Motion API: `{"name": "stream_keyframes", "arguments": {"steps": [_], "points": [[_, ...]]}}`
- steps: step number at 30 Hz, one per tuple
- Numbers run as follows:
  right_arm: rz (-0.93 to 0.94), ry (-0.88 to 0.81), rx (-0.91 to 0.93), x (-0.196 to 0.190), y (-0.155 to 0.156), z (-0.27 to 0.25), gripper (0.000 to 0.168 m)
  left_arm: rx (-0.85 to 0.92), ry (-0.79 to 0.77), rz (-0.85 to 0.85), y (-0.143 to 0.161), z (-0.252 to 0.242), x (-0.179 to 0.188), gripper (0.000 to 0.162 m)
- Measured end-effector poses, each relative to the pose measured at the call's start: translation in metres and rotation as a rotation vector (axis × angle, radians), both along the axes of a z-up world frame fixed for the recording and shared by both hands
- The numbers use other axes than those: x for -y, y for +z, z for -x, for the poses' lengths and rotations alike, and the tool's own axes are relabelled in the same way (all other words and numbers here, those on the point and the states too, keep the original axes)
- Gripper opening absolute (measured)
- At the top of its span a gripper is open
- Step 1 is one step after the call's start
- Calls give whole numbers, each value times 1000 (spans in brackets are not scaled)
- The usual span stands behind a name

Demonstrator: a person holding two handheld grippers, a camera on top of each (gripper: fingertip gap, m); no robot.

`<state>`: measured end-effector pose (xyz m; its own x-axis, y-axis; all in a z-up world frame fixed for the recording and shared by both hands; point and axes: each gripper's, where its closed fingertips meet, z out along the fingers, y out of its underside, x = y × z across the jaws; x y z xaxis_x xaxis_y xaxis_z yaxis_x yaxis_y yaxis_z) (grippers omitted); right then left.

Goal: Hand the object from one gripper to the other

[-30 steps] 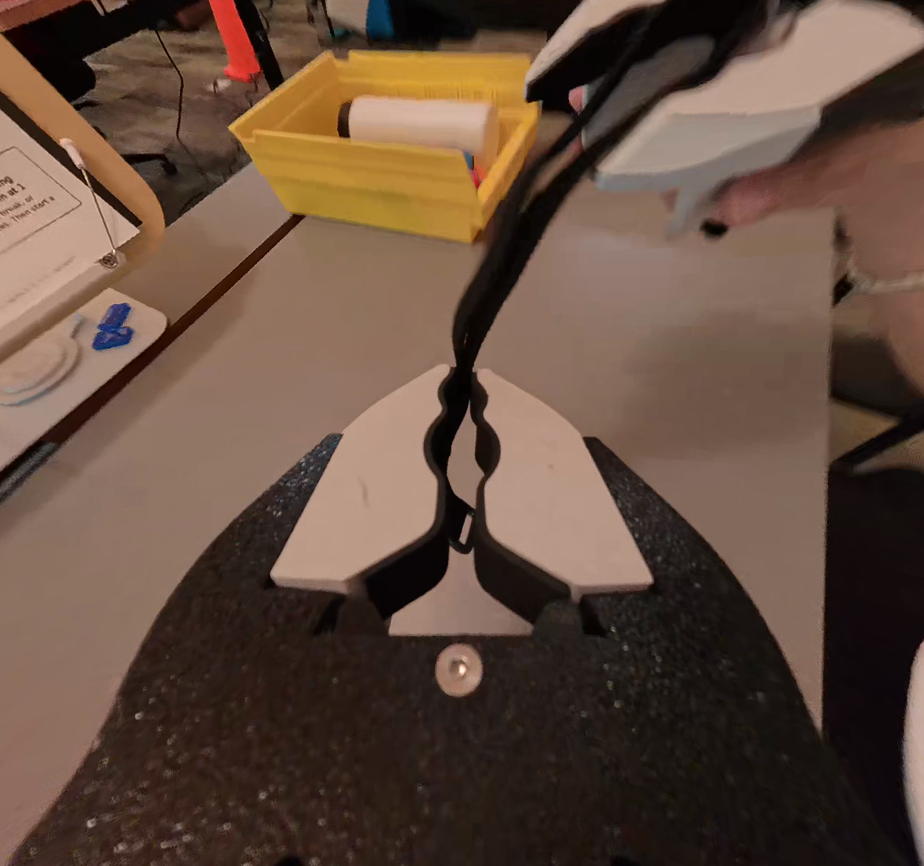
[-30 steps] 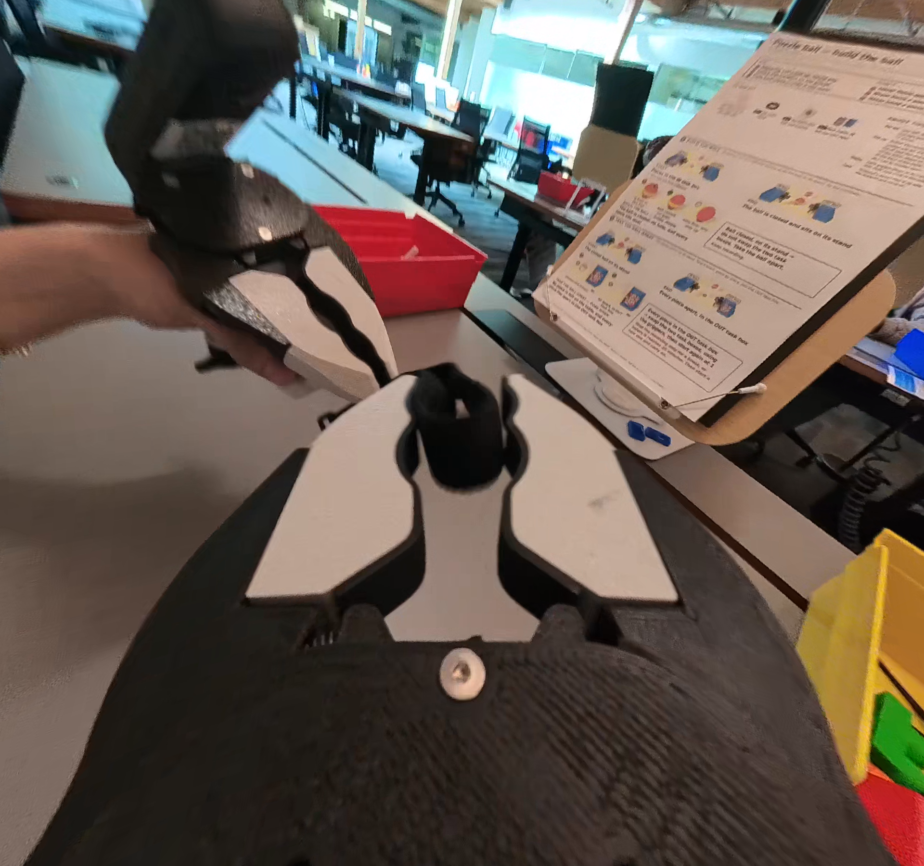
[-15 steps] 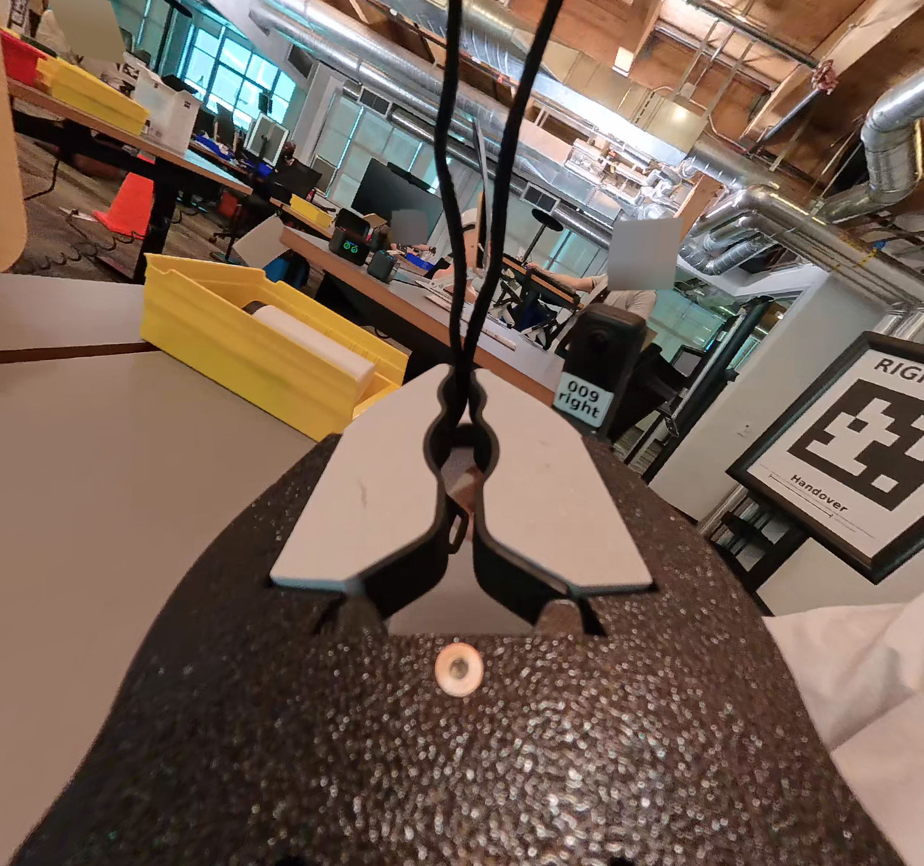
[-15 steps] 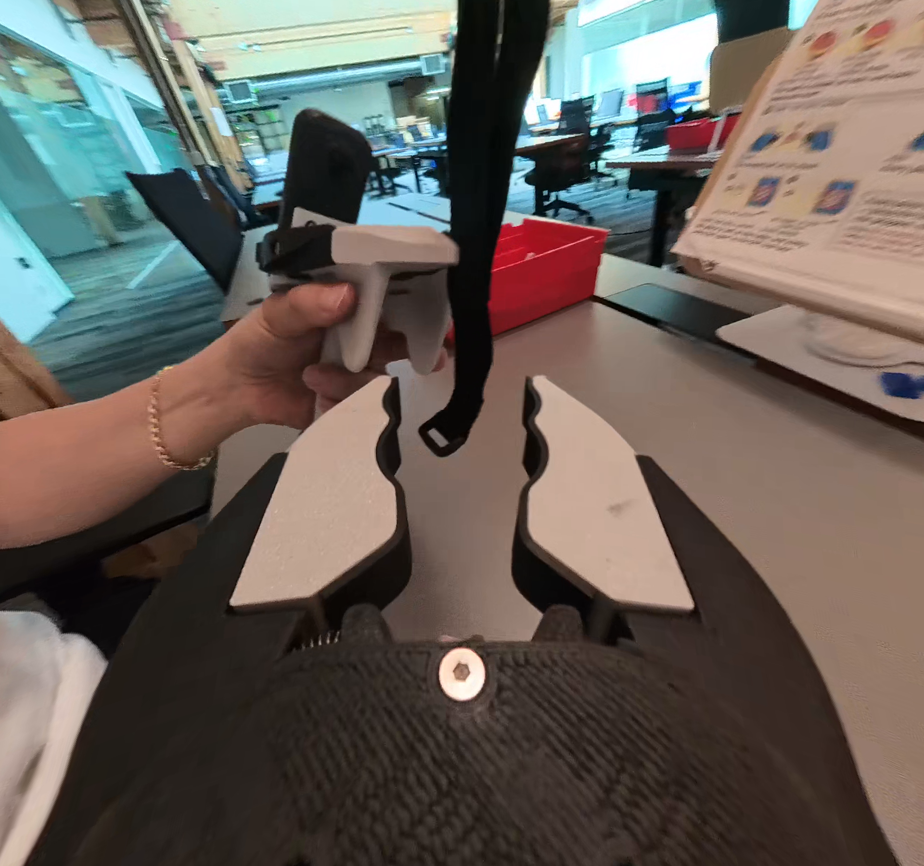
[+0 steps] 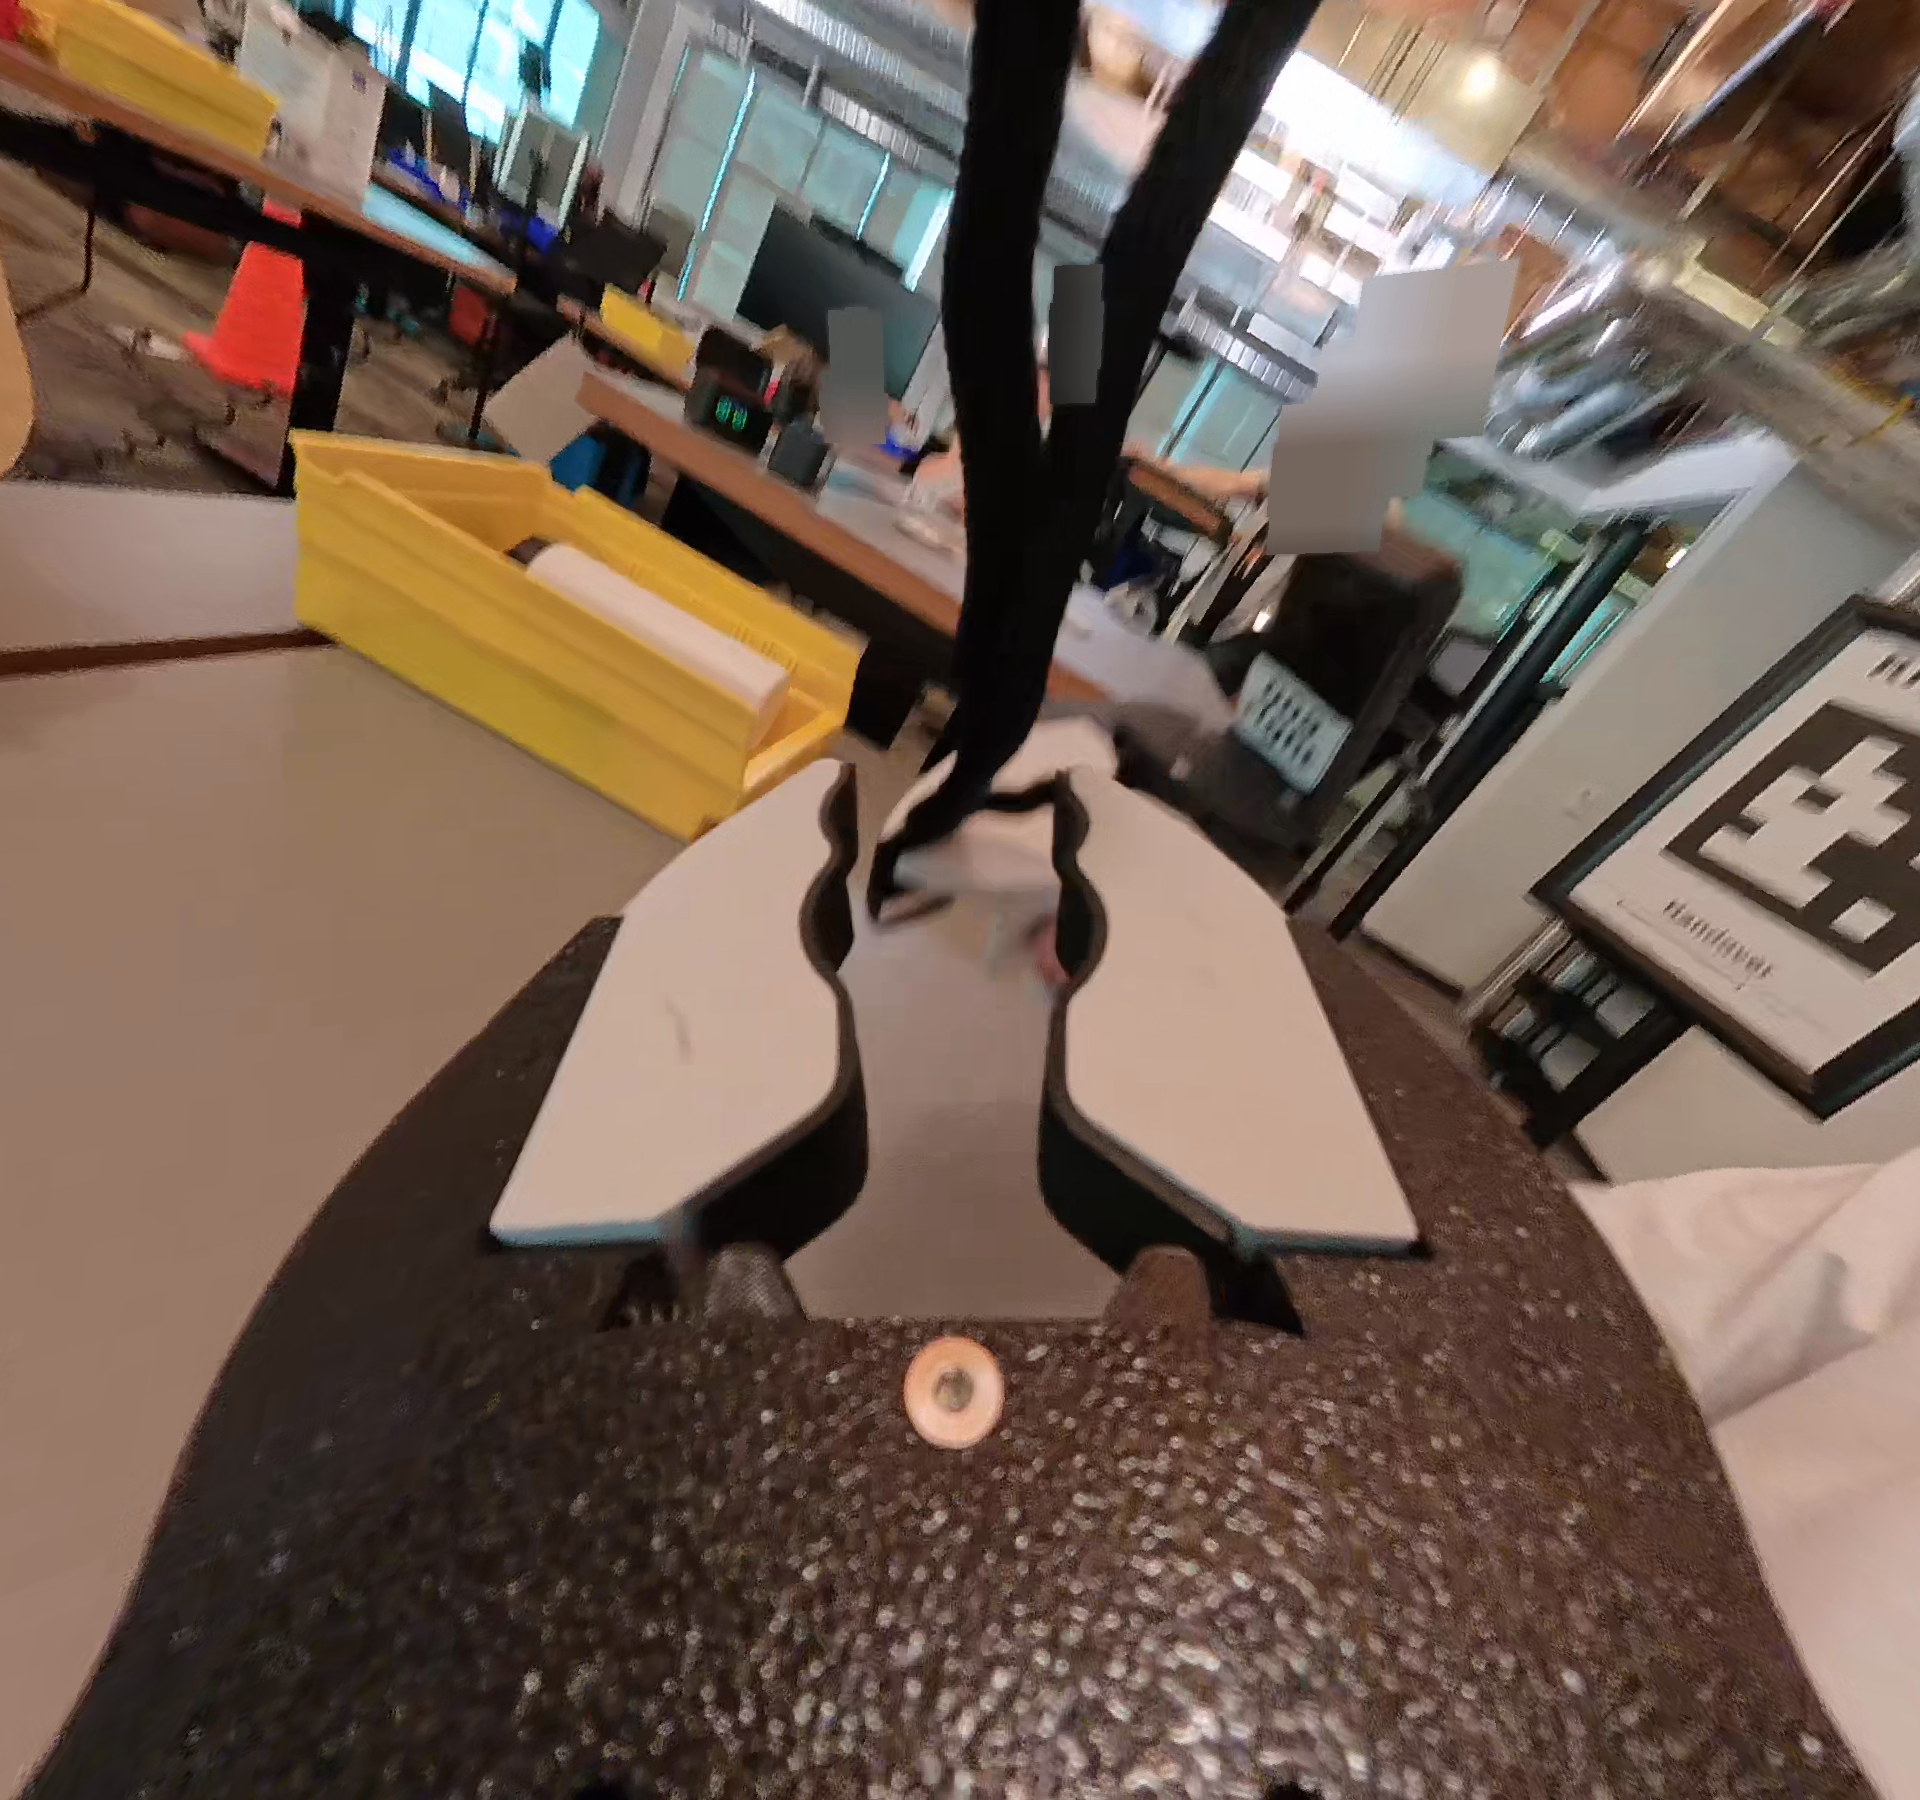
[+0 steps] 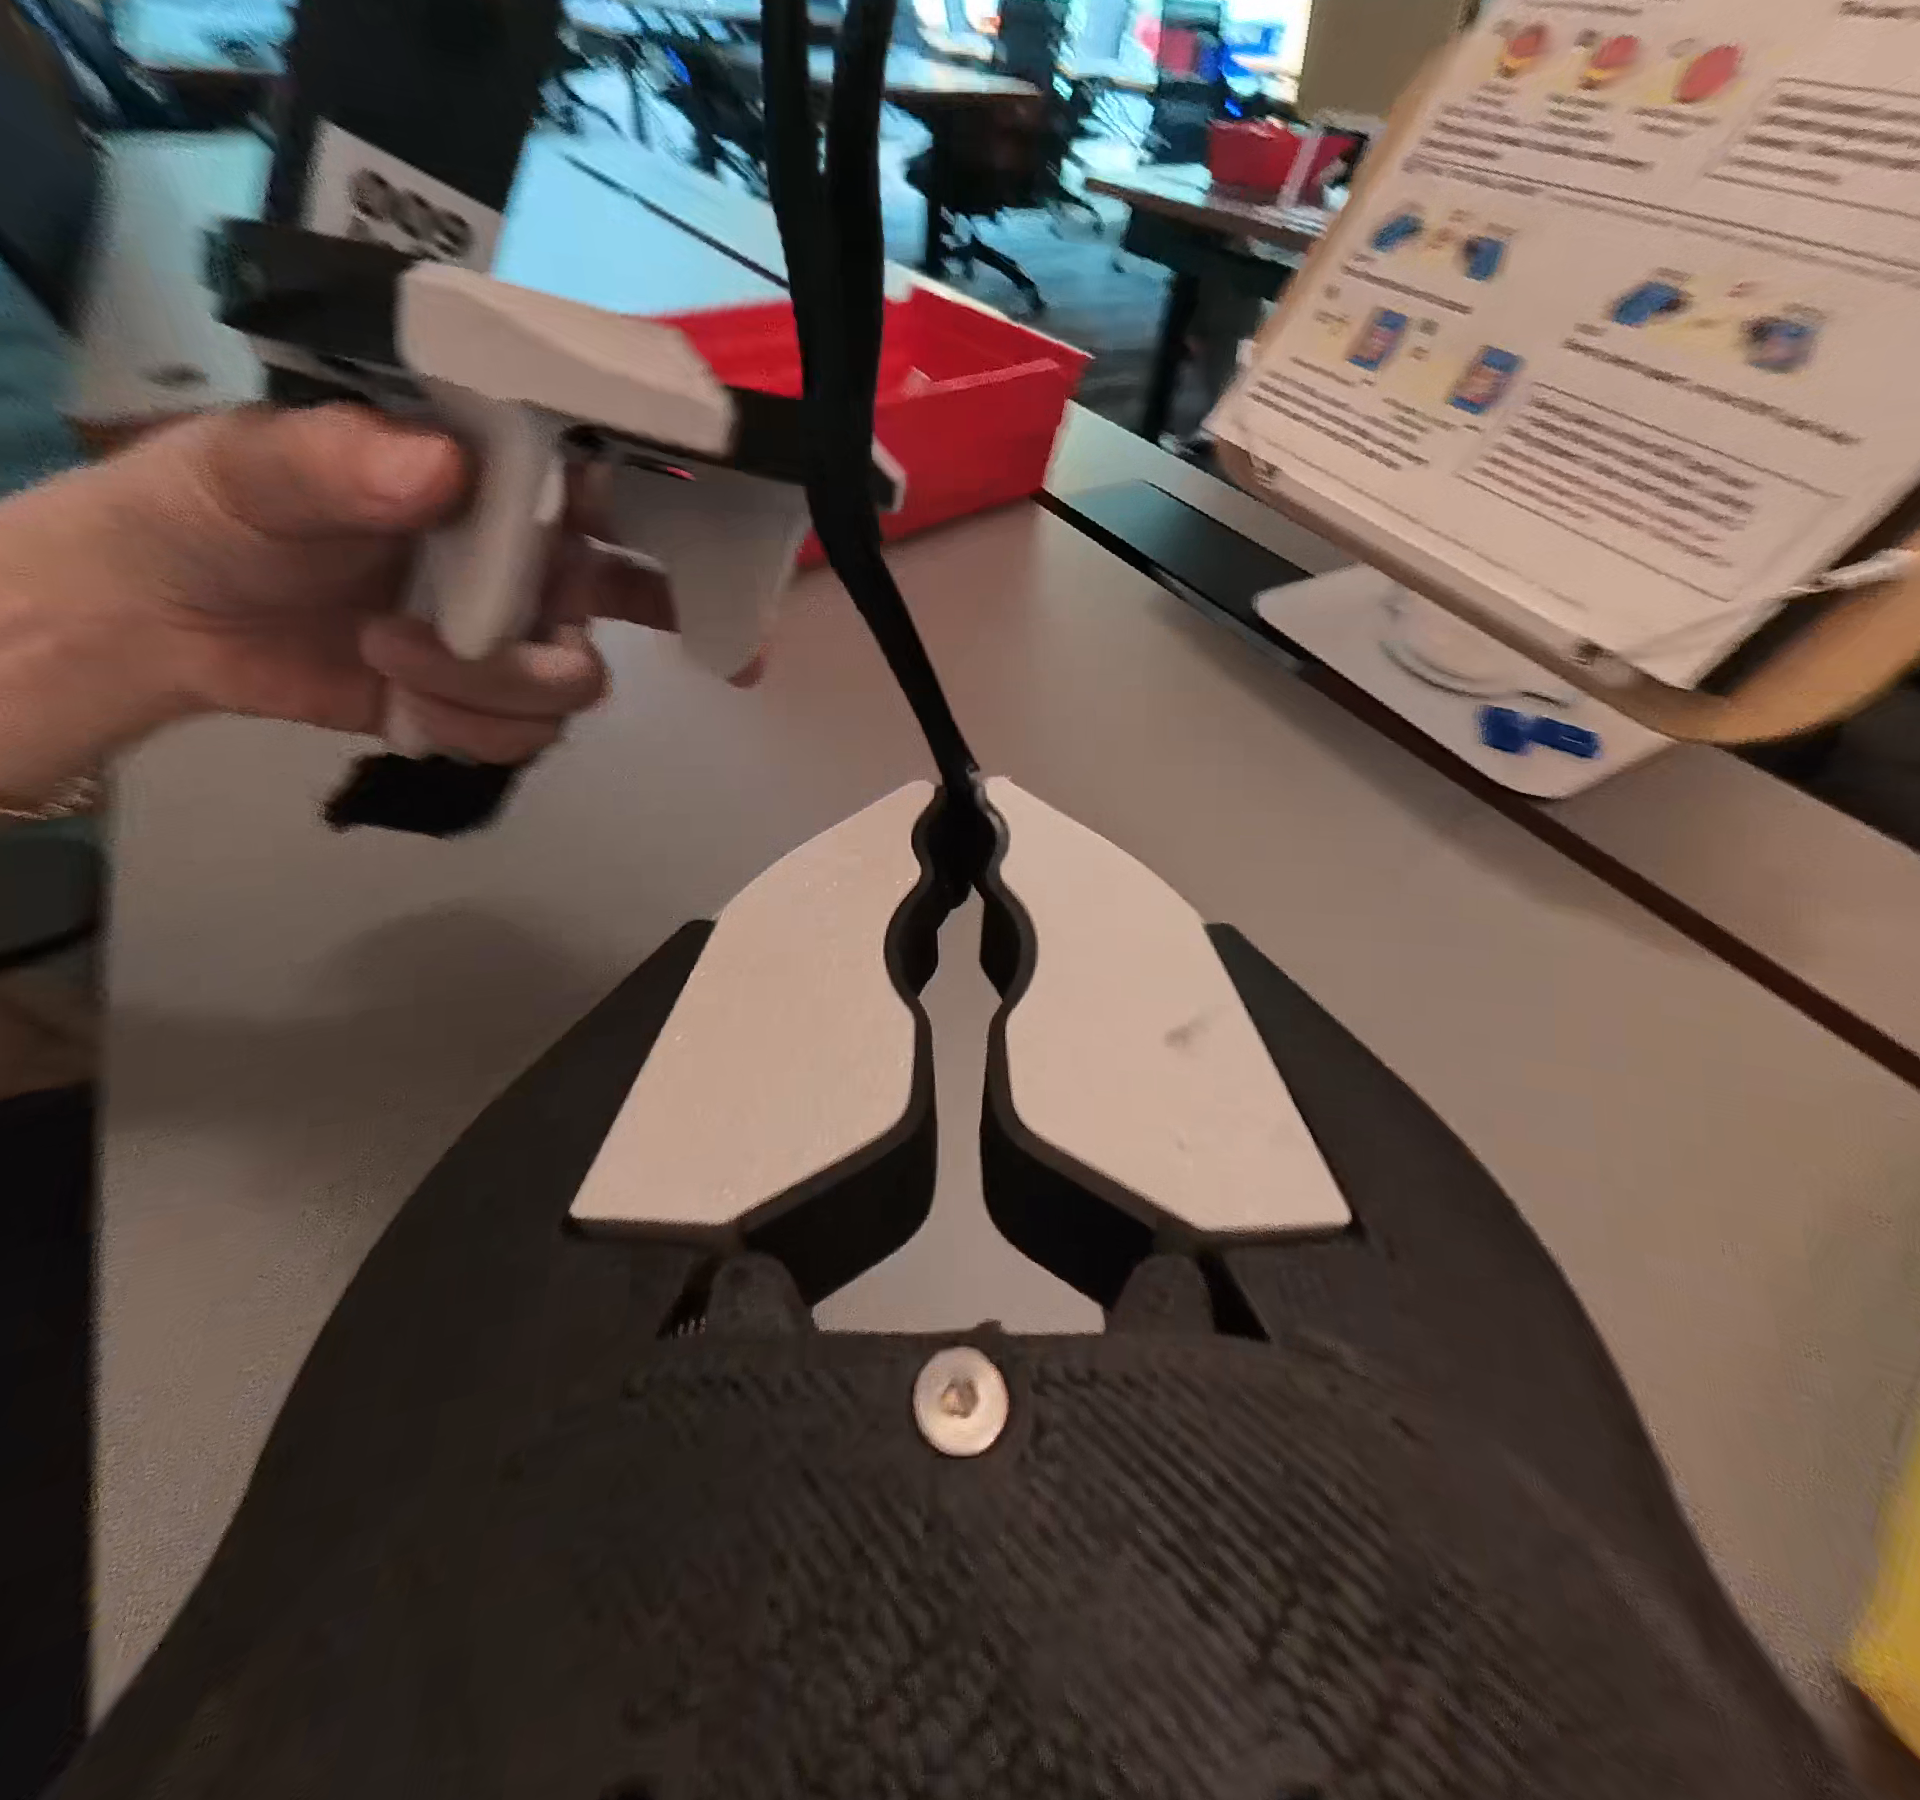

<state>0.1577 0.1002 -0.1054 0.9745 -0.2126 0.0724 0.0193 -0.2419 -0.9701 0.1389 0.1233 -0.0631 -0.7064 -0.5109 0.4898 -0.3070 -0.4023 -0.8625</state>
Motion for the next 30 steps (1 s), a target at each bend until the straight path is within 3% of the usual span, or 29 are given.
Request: {"name": "stream_keyframes", "arguments": {"steps": [2,5,7,11,15,20,22,25,30], "points": [[96,-96,76,19,-1,-15,2,-38,0,-124,-21,2,0,37],[232,-226,193,46,-1,-33,2,-95,92,-392,-57,0,-17,59],[291,-284,230,57,0,-39,2,-116,167,-544,-70,1,-34,63],[376,-361,304,65,-3,-48,2,-58,222,-594,-50,12,-38,63],[398,-412,310,65,-6,-53,2,3,361,-783,-31,11,-43,65],[439,-483,277,73,-12,-61,3,66,245,-758,-6,28,10,75],[446,-486,265,75,-15,-63,3,52,169,-752,-6,36,28,76],[405,-445,240,69,-12,-57,3,74,187,-768,-5,28,37,66],[424,-419,270,59,-11,-47,2,54,210,-942,-26,13,51,61]]}}
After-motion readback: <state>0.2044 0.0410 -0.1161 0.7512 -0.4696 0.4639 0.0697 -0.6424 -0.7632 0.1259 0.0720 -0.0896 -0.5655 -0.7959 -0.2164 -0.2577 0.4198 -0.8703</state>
